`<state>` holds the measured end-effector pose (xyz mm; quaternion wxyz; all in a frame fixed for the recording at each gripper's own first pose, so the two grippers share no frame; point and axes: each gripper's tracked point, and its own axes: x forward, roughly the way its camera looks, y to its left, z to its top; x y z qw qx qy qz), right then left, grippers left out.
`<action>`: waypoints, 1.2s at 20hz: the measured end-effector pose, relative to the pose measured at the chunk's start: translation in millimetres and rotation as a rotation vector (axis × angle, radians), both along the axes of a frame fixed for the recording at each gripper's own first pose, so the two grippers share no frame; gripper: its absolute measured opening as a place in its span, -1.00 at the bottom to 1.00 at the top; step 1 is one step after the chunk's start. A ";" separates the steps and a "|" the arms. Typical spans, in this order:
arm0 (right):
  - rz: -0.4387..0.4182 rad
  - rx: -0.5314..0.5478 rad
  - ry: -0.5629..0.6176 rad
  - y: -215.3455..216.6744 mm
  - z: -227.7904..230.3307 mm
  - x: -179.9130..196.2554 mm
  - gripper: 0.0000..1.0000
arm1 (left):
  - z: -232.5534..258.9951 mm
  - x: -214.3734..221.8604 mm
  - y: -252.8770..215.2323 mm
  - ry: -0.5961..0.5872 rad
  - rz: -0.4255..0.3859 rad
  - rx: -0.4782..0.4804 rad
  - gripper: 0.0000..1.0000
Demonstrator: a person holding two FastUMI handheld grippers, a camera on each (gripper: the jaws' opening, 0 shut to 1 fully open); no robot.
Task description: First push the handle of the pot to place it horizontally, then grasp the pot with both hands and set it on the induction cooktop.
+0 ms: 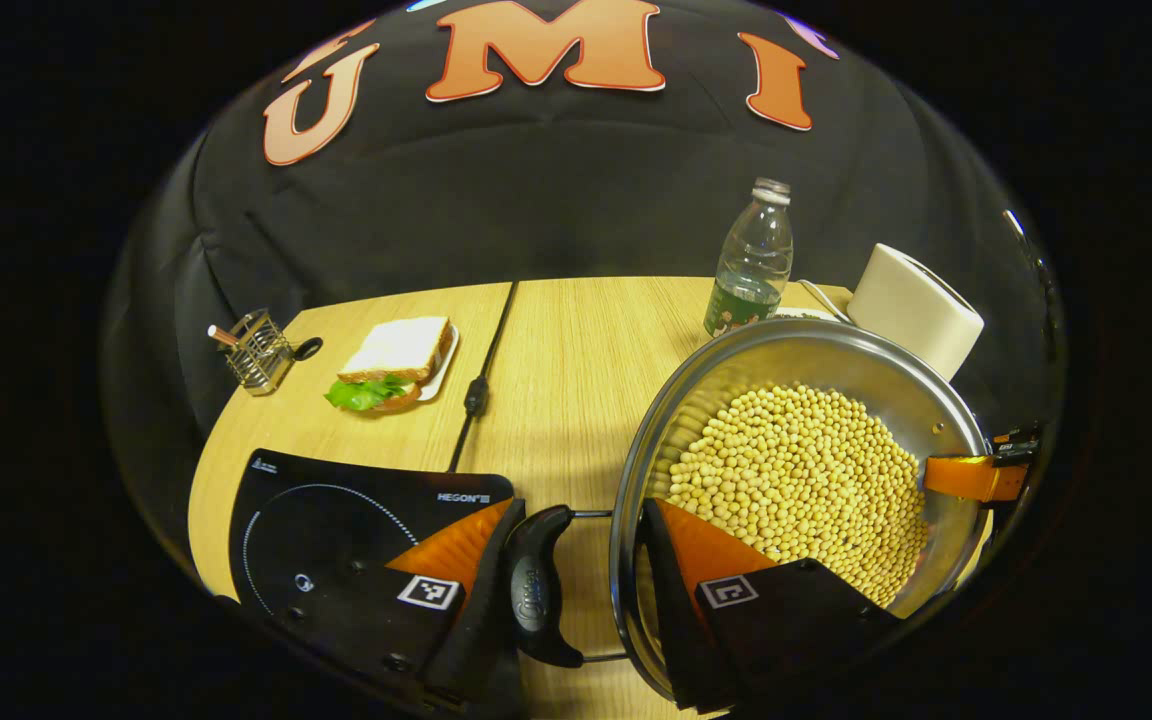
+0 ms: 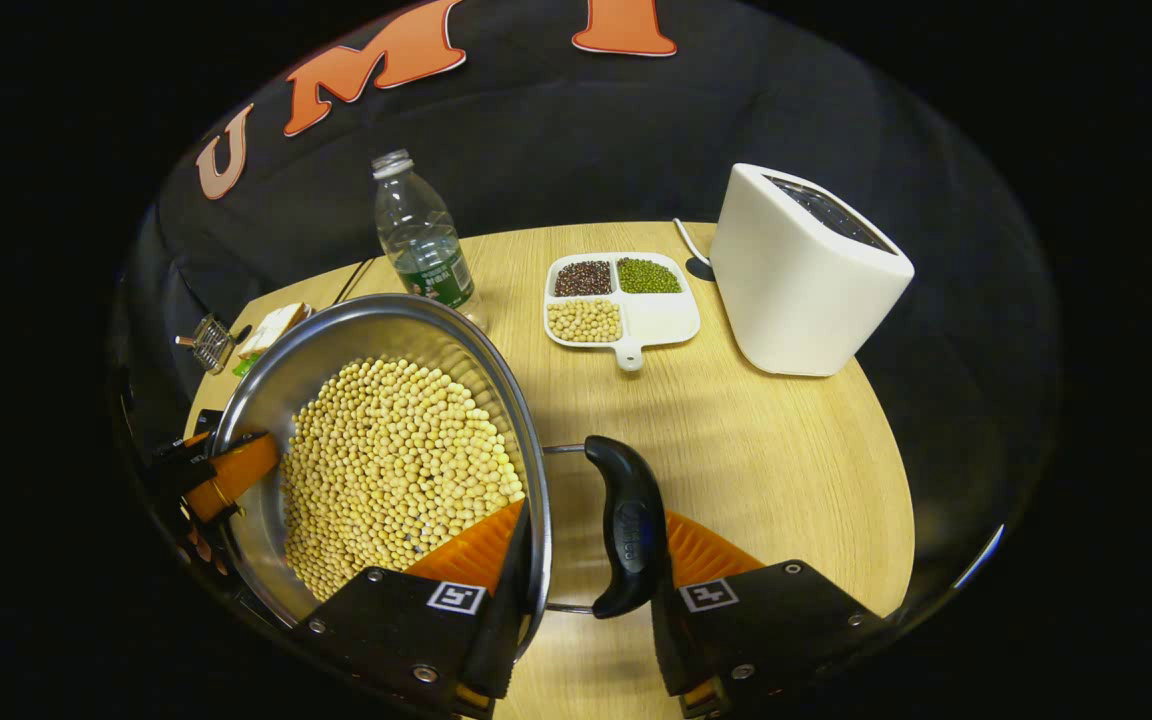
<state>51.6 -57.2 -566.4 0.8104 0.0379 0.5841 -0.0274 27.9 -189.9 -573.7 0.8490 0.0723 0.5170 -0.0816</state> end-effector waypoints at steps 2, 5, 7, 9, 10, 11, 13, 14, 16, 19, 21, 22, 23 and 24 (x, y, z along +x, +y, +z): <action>0.011 0.006 -0.011 0.5 -4.0 2.2 0.12 | 17.9 -3.3 14.3 -0.014 0.004 0.010 0.41; 0.028 0.017 -0.024 -1.2 -6.5 4.6 0.12 | 41.6 -6.2 40.4 -0.038 0.021 0.025 0.41; 0.048 0.026 -0.030 -2.5 -9.3 7.4 0.02 | 59.1 -9.1 61.8 -0.055 0.038 0.038 0.41; 0.071 0.033 -0.042 -4.7 -12.0 10.8 0.12 | 73.7 -11.4 86.4 -0.070 0.062 0.050 0.45; 0.080 0.038 -0.049 -5.2 -13.1 12.4 0.12 | 82.0 -12.7 98.6 -0.078 0.075 0.056 0.45; 0.093 0.041 -0.052 -6.5 -14.6 13.9 0.12 | 89.0 -14.3 112.4 -0.086 0.084 0.063 0.45; 0.115 0.053 -0.057 -8.6 -18.9 17.6 0.12 | 101.0 -15.7 138.2 -0.100 0.104 0.081 0.39; 0.125 0.060 -0.058 -11.0 -19.5 20.8 0.12 | 106.7 -17.2 152.2 -0.103 0.116 0.090 0.39; 0.147 0.075 -0.060 -17.3 -17.4 26.7 0.02 | 116.5 -19.0 177.9 -0.110 0.138 0.104 0.44; 0.176 0.094 -0.061 -22.2 -17.3 27.9 0.12 | 128.7 -17.7 210.1 -0.118 0.166 0.126 0.44; 0.189 0.106 -0.061 -24.2 -16.4 30.6 0.04 | 133.4 -20.3 231.2 -0.122 0.176 0.143 0.44; 0.191 0.112 -0.061 -25.7 -16.2 32.1 0.12 | 138.7 -21.3 240.1 -0.126 0.182 0.150 0.38; 0.197 0.115 -0.063 -26.4 -16.7 33.6 0.02 | 143.9 -22.3 247.6 -0.130 0.189 0.155 0.38; 0.198 0.116 -0.066 -28.4 -16.5 35.4 0.02 | 148.1 -21.5 253.1 -0.132 0.195 0.158 0.44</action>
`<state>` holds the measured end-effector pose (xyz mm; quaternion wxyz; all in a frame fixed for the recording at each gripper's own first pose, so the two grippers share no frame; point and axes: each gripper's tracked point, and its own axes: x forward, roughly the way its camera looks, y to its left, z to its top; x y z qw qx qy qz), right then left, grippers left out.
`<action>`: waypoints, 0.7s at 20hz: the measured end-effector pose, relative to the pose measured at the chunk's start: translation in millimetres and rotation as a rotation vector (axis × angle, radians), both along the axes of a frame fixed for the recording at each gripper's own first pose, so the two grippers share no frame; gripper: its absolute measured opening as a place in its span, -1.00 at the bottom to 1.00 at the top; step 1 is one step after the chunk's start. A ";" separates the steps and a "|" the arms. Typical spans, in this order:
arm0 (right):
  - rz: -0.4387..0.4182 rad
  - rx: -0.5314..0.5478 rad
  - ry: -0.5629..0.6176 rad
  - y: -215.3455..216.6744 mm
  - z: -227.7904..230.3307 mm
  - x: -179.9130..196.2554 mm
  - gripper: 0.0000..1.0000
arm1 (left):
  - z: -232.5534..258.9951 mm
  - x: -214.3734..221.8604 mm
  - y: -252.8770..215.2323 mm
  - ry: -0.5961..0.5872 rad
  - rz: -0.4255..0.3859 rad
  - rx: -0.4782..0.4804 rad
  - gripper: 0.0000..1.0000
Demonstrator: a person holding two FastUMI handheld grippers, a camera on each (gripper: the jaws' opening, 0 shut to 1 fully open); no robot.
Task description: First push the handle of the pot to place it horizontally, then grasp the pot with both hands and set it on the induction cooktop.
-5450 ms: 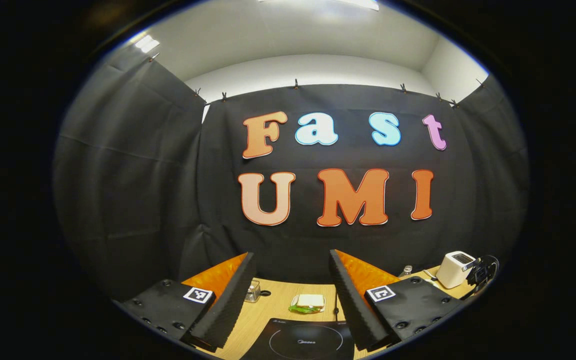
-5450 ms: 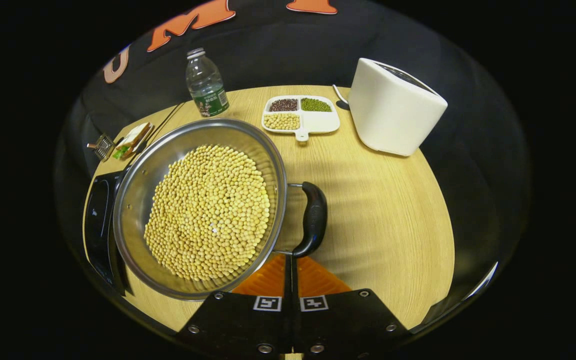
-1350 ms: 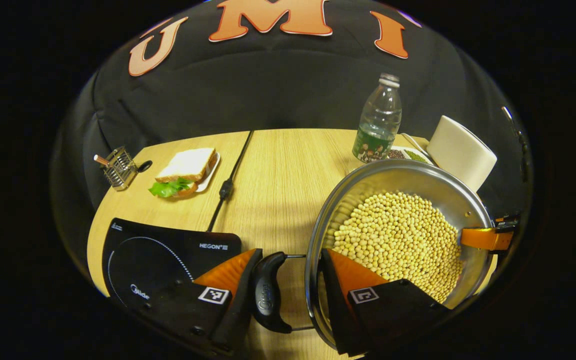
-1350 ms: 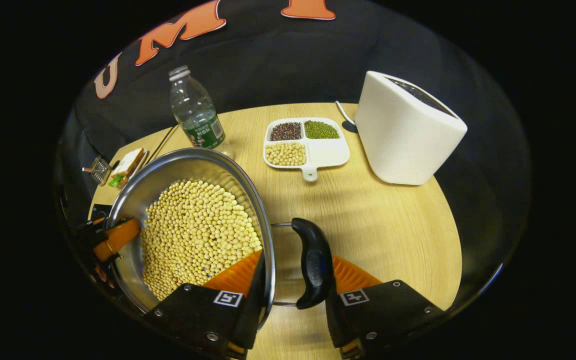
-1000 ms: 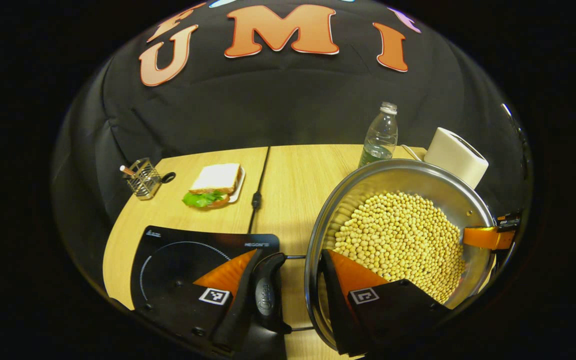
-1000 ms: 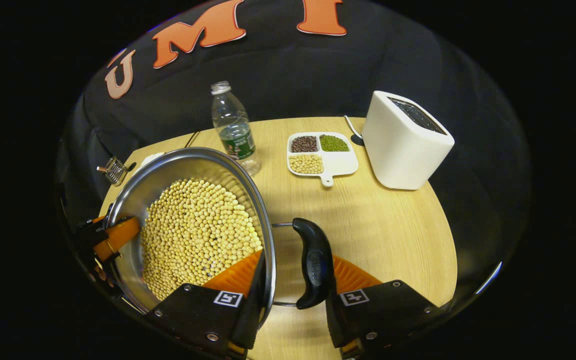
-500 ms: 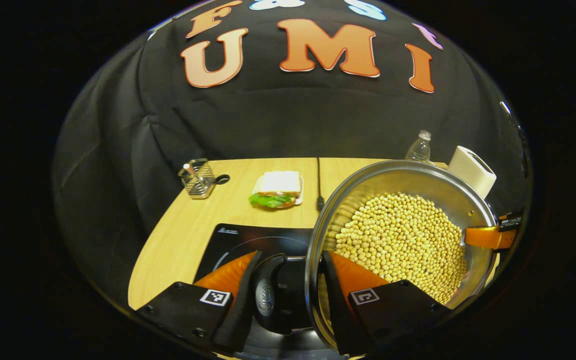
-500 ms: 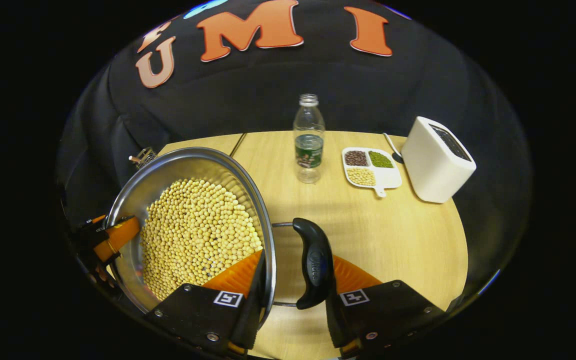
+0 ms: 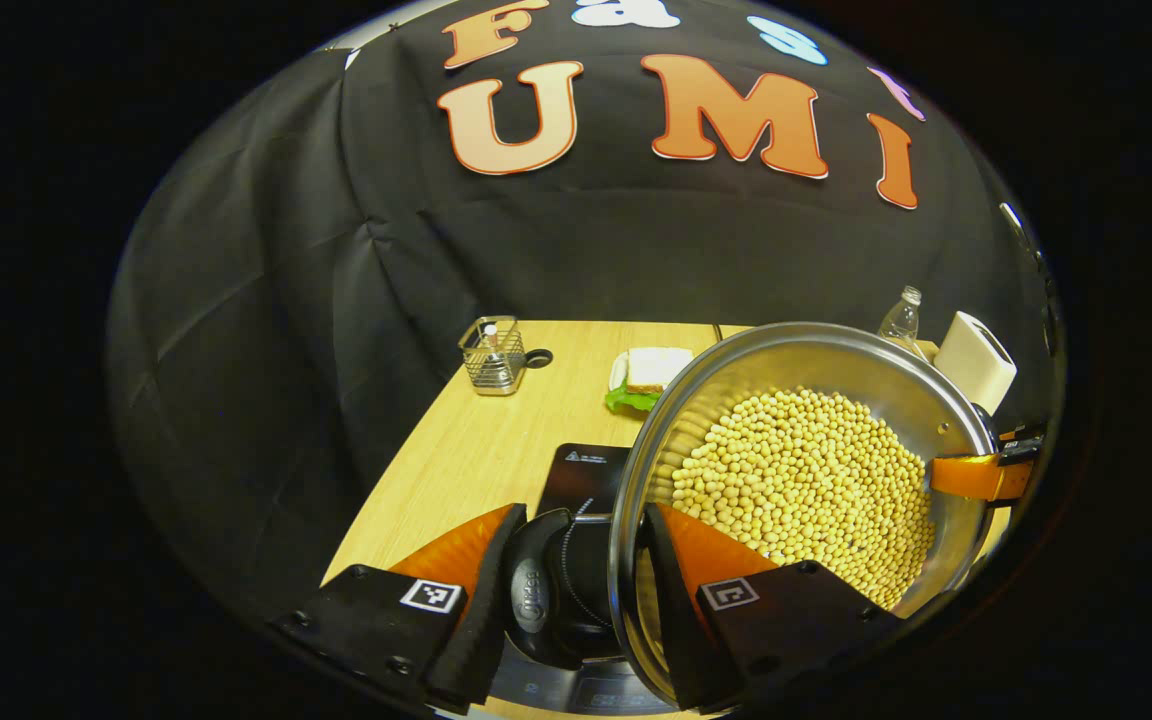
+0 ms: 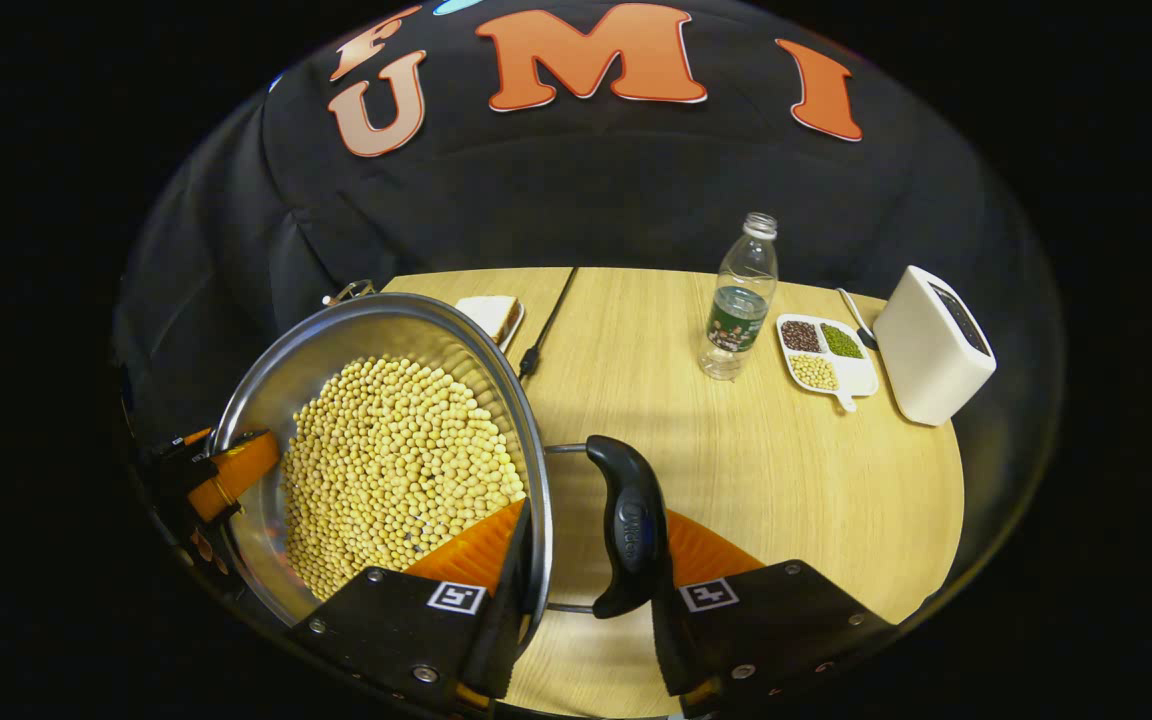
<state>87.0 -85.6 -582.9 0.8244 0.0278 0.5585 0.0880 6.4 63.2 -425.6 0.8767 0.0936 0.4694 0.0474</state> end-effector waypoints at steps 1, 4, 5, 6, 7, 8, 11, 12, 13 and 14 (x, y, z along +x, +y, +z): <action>0.007 -0.001 -0.005 3.1 -3.2 2.9 0.04 | 3.4 0.3 4.1 -0.002 0.007 0.002 0.44; 0.021 -0.003 -0.010 7.0 -6.7 4.3 0.12 | 4.6 -2.3 16.9 -0.006 0.024 -0.002 0.38; 0.025 -0.001 -0.009 9.1 -8.9 3.3 0.12 | 3.4 -3.5 19.7 -0.008 0.031 0.001 0.44; 0.028 0.001 -0.006 9.3 -10.7 3.2 0.12 | 3.5 -2.6 23.9 -0.006 0.035 0.006 0.44; 0.029 0.003 -0.003 8.0 -8.2 3.8 0.02 | 2.8 -2.8 28.1 -0.005 0.042 0.009 0.44; 0.033 0.005 0.000 5.4 -7.0 5.3 0.12 | 0.5 -4.4 32.4 -0.002 0.048 0.011 0.44; 0.027 0.007 0.011 2.7 -2.7 9.3 0.12 | -3.2 -6.8 39.7 0.005 0.060 0.012 0.44; 0.027 0.006 0.017 2.2 -2.6 9.2 0.02 | -4.5 -6.1 39.3 0.010 0.059 0.016 0.45; 0.027 0.005 0.020 4.1 -3.3 8.3 0.02 | -6.1 -4.5 37.6 0.011 0.058 0.018 0.44; 0.030 0.004 0.021 5.3 -4.3 7.8 0.12 | -7.9 -1.5 36.0 0.012 0.058 0.019 0.38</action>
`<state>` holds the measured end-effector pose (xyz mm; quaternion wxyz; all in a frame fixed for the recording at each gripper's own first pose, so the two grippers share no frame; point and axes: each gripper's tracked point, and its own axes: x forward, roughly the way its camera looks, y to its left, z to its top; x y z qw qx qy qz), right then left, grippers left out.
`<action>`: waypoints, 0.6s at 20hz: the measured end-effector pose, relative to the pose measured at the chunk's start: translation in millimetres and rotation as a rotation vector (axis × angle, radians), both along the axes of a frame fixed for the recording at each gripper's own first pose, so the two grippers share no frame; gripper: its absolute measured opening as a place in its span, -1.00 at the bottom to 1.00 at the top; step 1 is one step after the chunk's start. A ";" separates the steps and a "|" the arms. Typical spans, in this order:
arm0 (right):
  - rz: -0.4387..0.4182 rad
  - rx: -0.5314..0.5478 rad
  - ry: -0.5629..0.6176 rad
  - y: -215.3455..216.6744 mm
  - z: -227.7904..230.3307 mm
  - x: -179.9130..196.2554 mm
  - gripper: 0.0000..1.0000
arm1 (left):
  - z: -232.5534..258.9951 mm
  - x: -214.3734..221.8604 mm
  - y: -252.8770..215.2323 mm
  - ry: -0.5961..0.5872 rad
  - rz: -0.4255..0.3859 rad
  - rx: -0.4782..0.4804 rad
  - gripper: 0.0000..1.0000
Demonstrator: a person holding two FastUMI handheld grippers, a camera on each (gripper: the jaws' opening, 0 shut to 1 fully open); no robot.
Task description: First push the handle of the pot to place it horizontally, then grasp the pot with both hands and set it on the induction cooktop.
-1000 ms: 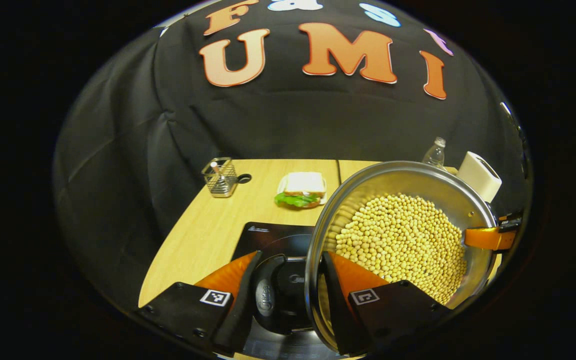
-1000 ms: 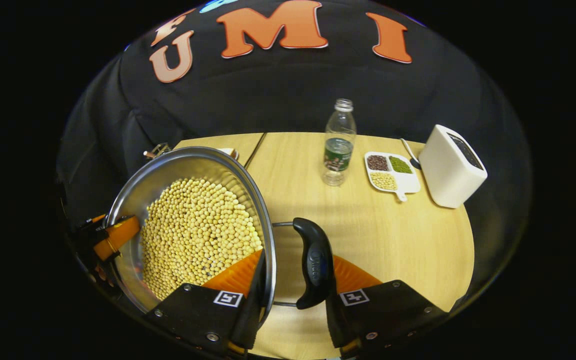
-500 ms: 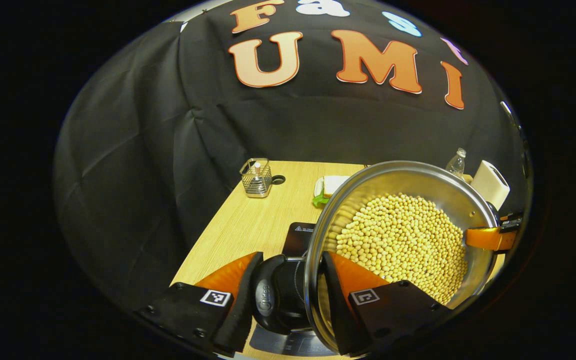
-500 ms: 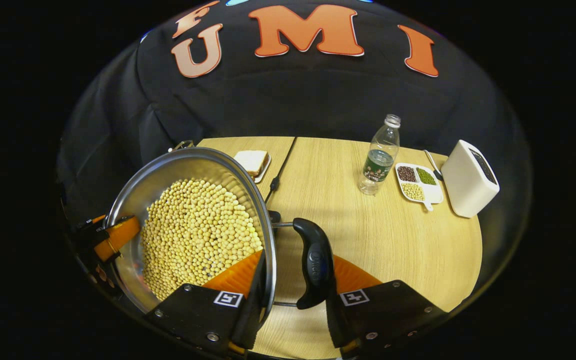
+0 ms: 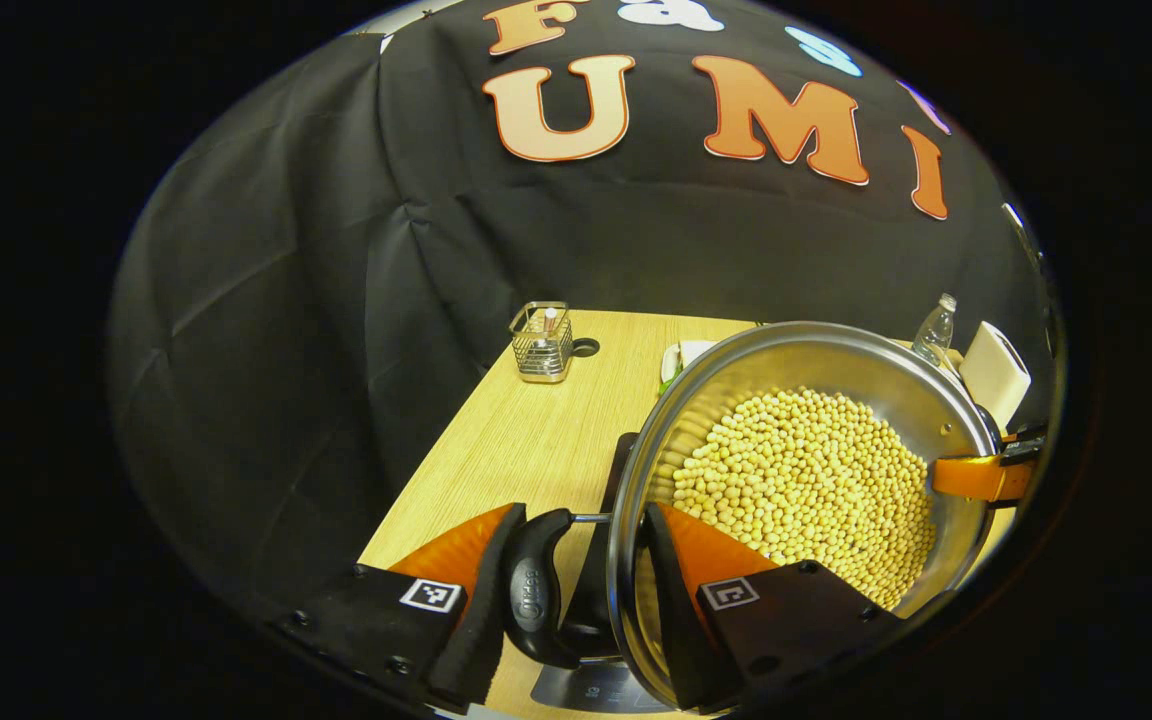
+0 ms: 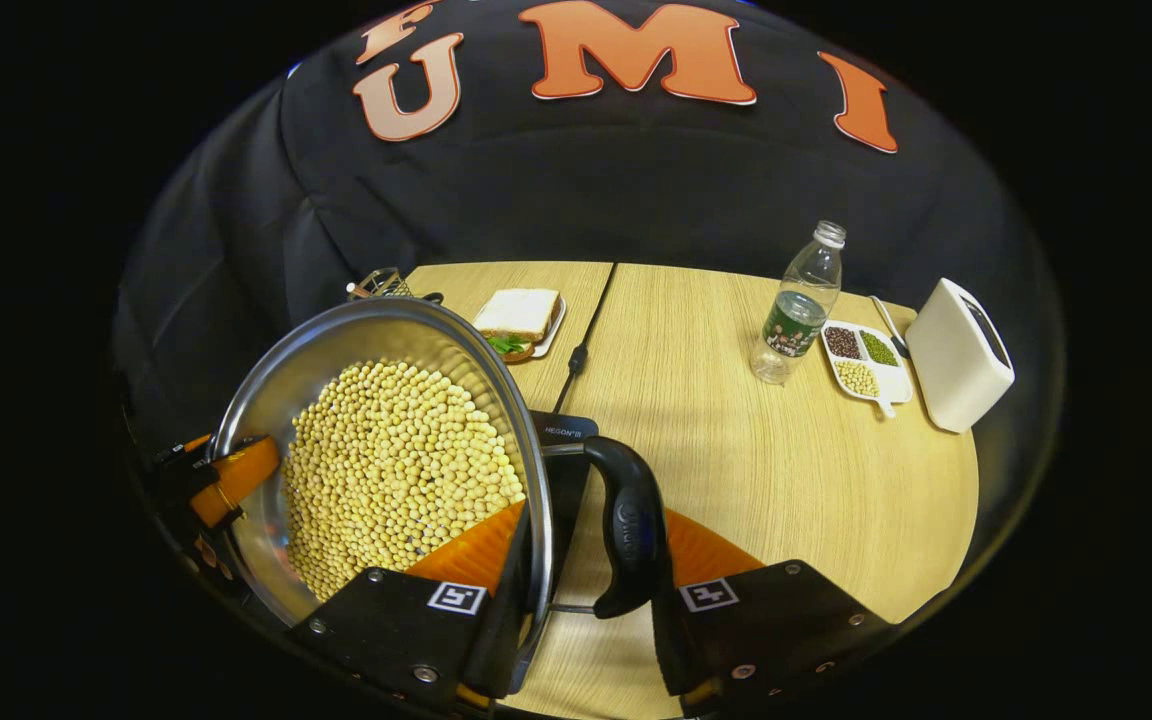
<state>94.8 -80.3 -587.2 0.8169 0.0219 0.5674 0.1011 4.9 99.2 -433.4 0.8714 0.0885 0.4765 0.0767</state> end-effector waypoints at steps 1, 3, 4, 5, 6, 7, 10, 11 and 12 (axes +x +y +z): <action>-0.003 0.001 0.001 0.8 -1.4 0.1 0.12 | -1.4 1.3 -2.1 -0.002 0.001 -0.002 0.38; -0.004 0.001 0.004 1.6 -2.2 -0.7 0.12 | -1.3 -1.2 -0.5 0.001 0.004 -0.001 0.38; -0.001 0.002 0.006 1.9 -2.6 -0.8 0.12 | -1.4 -2.3 0.4 0.003 0.006 0.000 0.44; -0.003 0.003 0.007 2.7 -4.0 -0.9 0.12 | -5.0 -2.8 -1.4 0.002 0.014 -0.004 0.38; 0.000 0.000 0.008 2.6 -5.1 -0.5 0.12 | -8.5 -4.3 -2.4 0.007 0.022 -0.006 0.39; -0.003 -0.003 0.011 2.7 -4.5 -0.8 0.12 | -10.7 -5.8 -1.7 0.013 0.029 -0.010 0.44; -0.003 -0.008 0.026 3.7 -2.3 -0.2 0.12 | -13.3 -1.5 2.9 0.035 0.037 -0.014 0.41; -0.007 -0.004 0.029 3.3 -2.7 -0.3 0.12 | -12.9 -0.1 2.7 0.033 0.037 -0.012 0.41; -0.012 -0.001 0.031 2.9 -4.8 -2.1 0.02 | -11.8 0.5 2.2 0.031 0.044 -0.013 0.41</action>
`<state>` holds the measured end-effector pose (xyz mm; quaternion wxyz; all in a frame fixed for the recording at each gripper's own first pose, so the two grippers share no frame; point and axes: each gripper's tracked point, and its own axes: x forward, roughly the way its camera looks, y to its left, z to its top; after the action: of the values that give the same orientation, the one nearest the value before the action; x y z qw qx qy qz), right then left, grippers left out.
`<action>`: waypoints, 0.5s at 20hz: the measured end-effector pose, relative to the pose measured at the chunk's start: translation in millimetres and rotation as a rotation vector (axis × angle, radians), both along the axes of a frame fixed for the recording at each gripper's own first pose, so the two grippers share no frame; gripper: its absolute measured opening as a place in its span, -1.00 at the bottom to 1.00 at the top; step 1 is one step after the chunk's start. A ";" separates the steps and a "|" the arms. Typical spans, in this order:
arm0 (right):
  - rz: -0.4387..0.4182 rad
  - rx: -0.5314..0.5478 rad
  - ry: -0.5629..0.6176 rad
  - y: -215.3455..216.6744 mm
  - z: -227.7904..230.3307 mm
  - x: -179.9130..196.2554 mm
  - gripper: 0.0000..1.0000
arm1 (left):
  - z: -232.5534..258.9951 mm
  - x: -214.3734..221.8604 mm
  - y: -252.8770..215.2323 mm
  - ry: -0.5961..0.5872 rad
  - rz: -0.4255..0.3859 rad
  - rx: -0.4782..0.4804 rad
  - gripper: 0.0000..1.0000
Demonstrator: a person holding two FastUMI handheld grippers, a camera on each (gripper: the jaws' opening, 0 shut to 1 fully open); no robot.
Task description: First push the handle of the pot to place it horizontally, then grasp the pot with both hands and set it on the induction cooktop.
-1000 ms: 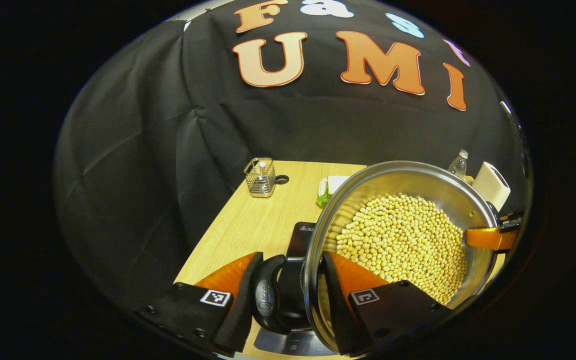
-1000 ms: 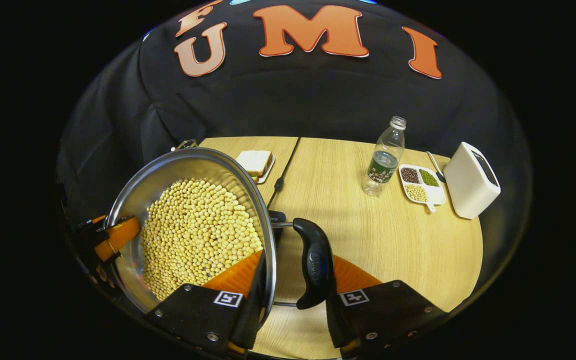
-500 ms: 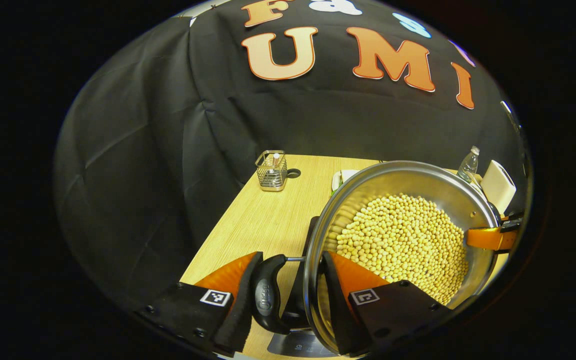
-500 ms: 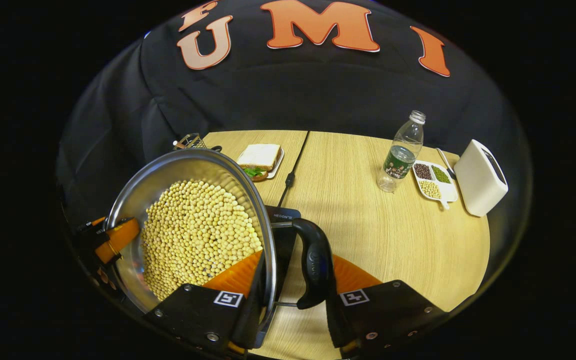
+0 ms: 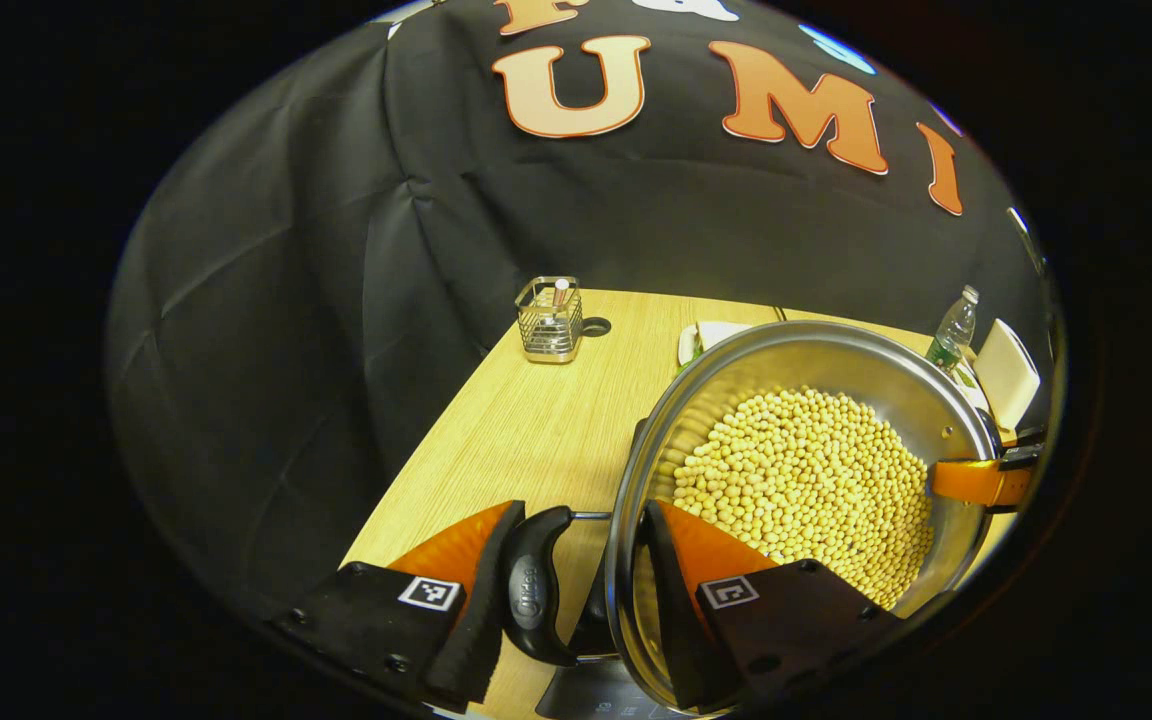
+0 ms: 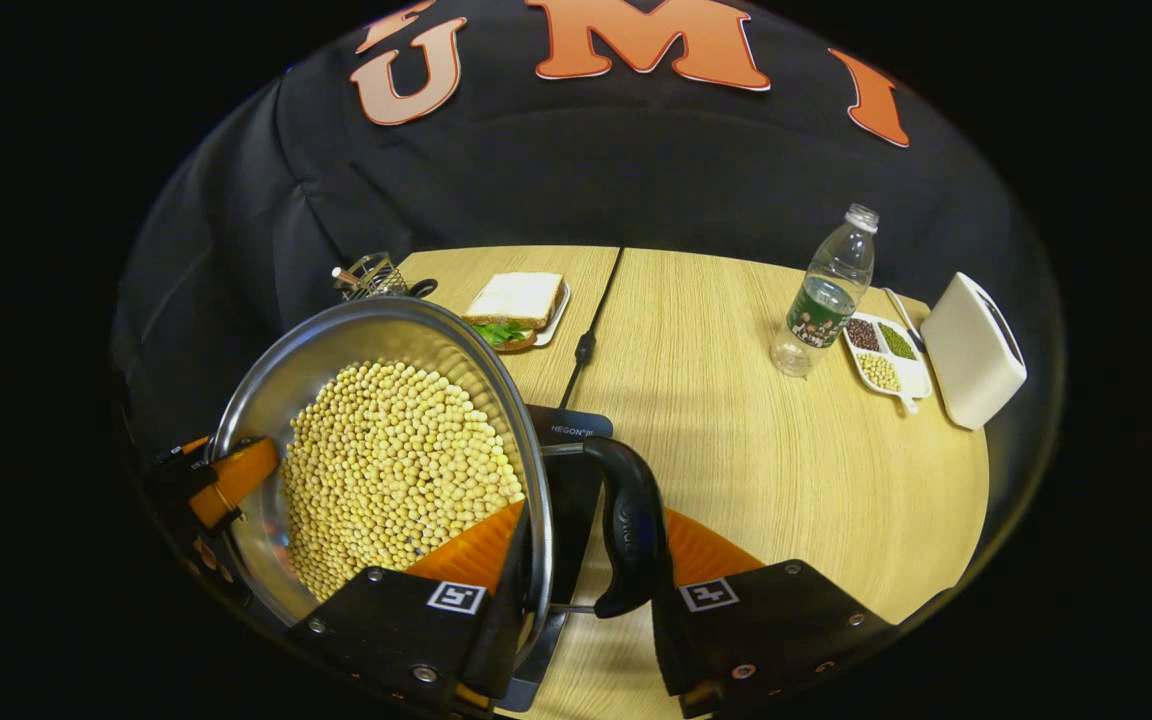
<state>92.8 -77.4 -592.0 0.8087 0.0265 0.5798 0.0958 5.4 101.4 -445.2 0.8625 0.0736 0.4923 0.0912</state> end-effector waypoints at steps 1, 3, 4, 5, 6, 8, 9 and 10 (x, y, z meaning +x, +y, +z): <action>-0.004 -0.001 0.003 -0.8 -0.5 -0.2 0.02 | -0.5 0.2 0.6 0.004 0.009 -0.004 0.41; 0.000 -0.008 0.006 0.2 1.5 0.2 0.12 | 3.3 -0.3 2.2 0.019 0.018 -0.012 0.41; 0.001 -0.010 0.010 0.6 2.2 1.3 0.12 | 5.1 -0.6 2.8 0.025 0.022 -0.014 0.46; 0.002 -0.009 0.015 0.6 1.9 1.4 0.12 | 8.3 -1.2 3.7 0.027 0.023 -0.013 0.41; 0.001 -0.006 0.020 0.4 2.7 1.7 0.12 | 10.1 0.3 3.6 0.028 0.024 -0.011 0.41; -0.004 -0.001 0.025 -1.7 1.3 1.1 0.12 | 9.5 -0.7 1.6 0.033 0.025 -0.007 0.46; -0.003 0.001 0.031 -0.9 0.5 -0.2 0.12 | 9.5 -2.6 0.6 0.035 0.021 -0.003 0.46; -0.012 0.004 0.039 -1.6 0.4 -0.4 0.02 | 9.4 -3.4 -1.0 0.037 0.019 0.000 0.46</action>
<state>92.3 -79.0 -591.6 0.7978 0.0334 0.5949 0.0918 2.0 100.4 -435.9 0.8524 0.0708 0.5087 0.0979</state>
